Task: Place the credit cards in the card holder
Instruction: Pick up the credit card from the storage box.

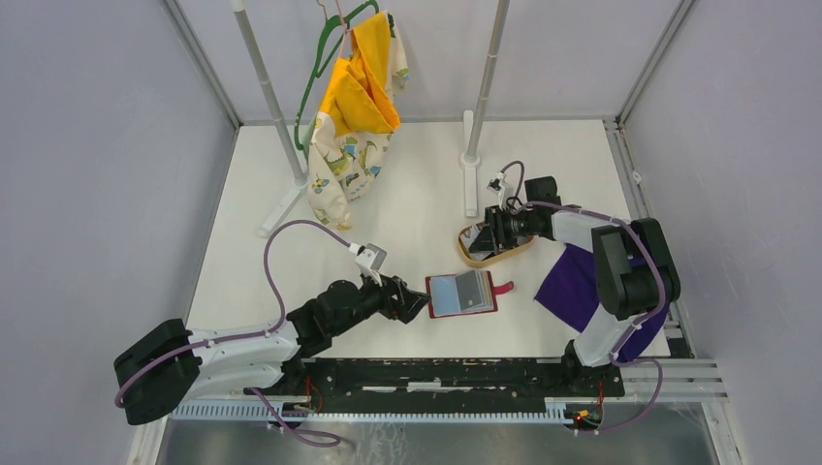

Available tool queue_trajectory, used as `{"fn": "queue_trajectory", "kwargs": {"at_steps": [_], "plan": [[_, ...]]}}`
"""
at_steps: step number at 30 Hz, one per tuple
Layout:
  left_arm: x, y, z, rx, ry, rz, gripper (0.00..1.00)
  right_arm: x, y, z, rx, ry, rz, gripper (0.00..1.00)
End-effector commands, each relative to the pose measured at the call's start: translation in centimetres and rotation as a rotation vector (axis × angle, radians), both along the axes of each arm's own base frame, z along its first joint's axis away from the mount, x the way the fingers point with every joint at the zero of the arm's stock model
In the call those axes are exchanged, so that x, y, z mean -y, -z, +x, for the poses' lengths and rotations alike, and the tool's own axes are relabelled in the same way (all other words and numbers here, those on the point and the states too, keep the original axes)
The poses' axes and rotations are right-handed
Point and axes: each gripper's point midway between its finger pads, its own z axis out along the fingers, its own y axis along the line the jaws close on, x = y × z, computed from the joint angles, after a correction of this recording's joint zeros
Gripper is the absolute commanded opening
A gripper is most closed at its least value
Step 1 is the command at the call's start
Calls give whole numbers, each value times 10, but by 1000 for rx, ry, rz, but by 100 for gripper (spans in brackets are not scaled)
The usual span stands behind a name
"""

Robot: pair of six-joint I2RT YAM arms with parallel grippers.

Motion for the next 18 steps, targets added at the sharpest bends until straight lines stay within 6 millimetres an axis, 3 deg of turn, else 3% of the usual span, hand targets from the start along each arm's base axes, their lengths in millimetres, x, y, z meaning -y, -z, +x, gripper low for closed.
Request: {"fn": "queue_trajectory", "kwargs": {"at_steps": [1, 11, 18], "plan": [[10, -31, 4, 68, 14, -75, 91, -4, -7, 10, 26, -12, 4, 45], [9, -30, 3, 59, 11, -82, 91, -7, -38, 7, 25, -16, 123, 41], [9, -29, 3, 55, 11, -82, 91, 1, -35, 11, 29, 7, 97, 39]]}}
